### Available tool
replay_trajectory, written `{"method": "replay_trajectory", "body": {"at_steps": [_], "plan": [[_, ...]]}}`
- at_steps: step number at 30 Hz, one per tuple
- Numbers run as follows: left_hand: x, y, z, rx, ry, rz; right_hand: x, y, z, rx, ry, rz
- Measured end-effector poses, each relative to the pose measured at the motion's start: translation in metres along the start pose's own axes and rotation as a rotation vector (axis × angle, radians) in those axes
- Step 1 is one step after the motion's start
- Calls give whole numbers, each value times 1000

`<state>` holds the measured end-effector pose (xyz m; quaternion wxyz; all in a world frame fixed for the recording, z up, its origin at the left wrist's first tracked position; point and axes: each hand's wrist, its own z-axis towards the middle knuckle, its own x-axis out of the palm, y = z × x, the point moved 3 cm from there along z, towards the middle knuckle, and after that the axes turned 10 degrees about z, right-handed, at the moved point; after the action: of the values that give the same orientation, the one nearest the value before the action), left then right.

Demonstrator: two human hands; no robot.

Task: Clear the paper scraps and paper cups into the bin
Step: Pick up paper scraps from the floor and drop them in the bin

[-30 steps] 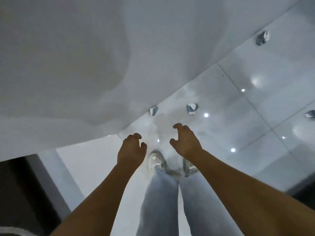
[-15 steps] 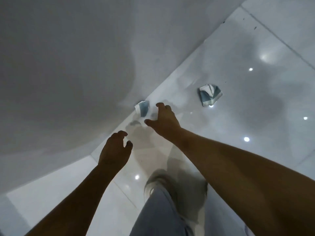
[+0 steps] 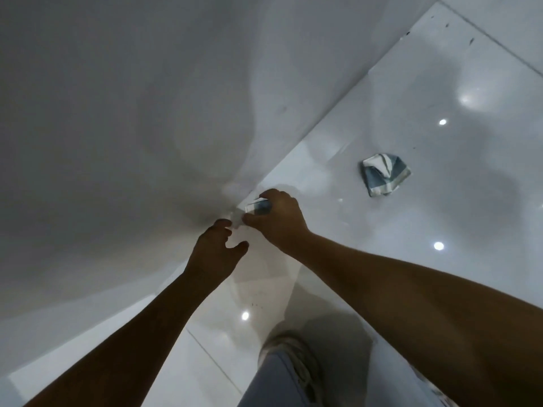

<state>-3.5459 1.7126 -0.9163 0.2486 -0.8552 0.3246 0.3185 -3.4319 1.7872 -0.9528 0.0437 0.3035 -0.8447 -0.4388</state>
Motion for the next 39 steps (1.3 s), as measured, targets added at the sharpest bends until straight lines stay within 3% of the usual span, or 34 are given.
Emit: {"method": "replay_trajectory", "body": {"at_steps": [10, 14, 16, 19, 23, 31, 35, 39], "plan": [[-1, -88, -76, 193, 155, -212, -82, 8, -104, 269, 138, 237], [-4, -119, -96, 261, 169, -107, -107, 14, -134, 278, 137, 259], [-5, -129, -95, 268, 141, -20, -121, 9, -134, 272, 86, 185], [-6, -138, -84, 258, 85, 49, -153, -2, -116, 255, -127, 27], [-1, -142, -53, 285, 15, 117, -189, -13, -65, 156, -295, -308], [36, -129, 9, 268, 63, 183, -165, -42, 20, 103, -231, -671], [44, -125, 10, 252, 95, 184, -160, -53, 7, -11, -350, -644], [33, -128, -25, 247, 113, 174, -170, -56, -42, 92, -299, -556]]}}
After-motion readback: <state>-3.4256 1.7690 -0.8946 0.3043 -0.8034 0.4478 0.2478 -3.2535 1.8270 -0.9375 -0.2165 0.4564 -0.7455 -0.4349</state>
